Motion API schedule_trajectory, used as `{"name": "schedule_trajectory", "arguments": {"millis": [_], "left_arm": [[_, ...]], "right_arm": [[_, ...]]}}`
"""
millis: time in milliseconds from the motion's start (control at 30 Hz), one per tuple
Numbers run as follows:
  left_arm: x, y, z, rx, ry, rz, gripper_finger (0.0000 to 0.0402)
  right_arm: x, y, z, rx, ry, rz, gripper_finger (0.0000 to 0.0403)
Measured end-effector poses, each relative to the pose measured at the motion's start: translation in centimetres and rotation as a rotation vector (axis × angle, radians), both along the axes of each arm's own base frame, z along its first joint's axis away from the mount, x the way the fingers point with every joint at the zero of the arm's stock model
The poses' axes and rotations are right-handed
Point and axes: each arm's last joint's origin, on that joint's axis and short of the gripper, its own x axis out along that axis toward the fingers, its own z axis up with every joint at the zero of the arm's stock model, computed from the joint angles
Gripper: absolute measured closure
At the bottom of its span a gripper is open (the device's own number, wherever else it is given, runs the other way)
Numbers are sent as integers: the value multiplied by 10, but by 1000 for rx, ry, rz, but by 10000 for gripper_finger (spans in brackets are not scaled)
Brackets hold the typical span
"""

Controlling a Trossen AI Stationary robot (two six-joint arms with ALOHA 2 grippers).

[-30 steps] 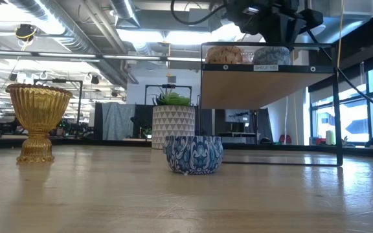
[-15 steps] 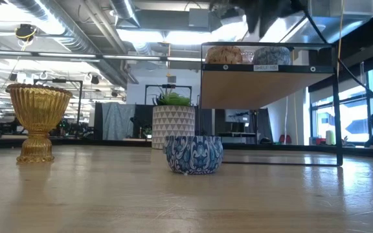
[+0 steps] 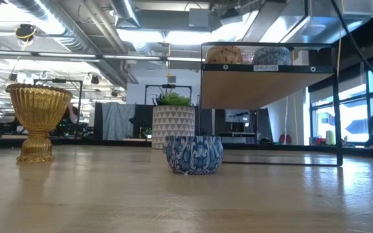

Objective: Pick & Place candle stick holders
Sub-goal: Put the orange glass candle holder on the shelf aligned with the pink glass candle holder

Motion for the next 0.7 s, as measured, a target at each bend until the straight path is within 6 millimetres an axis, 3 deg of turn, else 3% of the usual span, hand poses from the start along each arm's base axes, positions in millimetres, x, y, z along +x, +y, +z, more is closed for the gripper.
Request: {"name": "schedule_trajectory", "arguments": {"millis": [200, 400, 700], "left_arm": [[6, 8, 1, 26, -34, 58, 327], [21, 30, 1, 10, -44, 179, 327], [49, 78, 1, -45, -46, 329, 327]], "right_arm": [[-19, 56, 2, -48, -71, 11, 293], [-45, 98, 3, -130, -167, 15, 293], [-65, 121, -8, -237, -151, 91, 293]]}}
